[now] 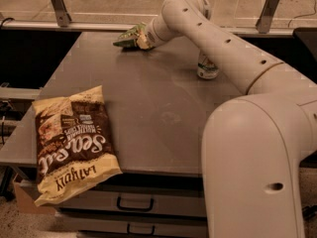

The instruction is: Pick green jalapeno chip bag

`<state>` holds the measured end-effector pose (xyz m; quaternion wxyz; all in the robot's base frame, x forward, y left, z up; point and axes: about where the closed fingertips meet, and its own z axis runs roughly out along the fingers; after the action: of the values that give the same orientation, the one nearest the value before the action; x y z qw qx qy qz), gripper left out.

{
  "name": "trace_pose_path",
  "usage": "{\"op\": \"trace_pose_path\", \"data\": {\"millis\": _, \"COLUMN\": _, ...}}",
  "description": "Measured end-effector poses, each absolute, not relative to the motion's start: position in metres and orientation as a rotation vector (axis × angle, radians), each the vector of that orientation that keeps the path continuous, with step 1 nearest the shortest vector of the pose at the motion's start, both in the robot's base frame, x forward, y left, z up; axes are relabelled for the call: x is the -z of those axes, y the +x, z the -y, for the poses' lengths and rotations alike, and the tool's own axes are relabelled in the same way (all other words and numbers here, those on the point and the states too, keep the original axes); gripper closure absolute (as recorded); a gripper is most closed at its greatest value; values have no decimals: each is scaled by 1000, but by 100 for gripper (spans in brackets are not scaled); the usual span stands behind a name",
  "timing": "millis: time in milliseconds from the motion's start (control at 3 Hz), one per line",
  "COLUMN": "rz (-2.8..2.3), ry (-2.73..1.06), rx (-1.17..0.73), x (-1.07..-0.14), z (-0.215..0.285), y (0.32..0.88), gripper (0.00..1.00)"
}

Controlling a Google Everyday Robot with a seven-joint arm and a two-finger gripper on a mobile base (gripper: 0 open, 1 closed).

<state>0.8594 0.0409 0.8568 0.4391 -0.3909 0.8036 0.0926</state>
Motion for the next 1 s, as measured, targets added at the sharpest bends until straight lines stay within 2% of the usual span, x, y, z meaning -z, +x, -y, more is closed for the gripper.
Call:
{"op": "trace_pose_path", "data": {"millis": 333, "rz": -1916, "ry": -1000, "rx": -251, "x": -886, "z": -55, "y": 848, "gripper": 100}}
{"op": "trace_pose_path", "data": {"millis": 1000, "rz": -1632, "ry": -1066, "rx": -404, "x": -1003, "z": -89, "y": 789, "gripper": 100}}
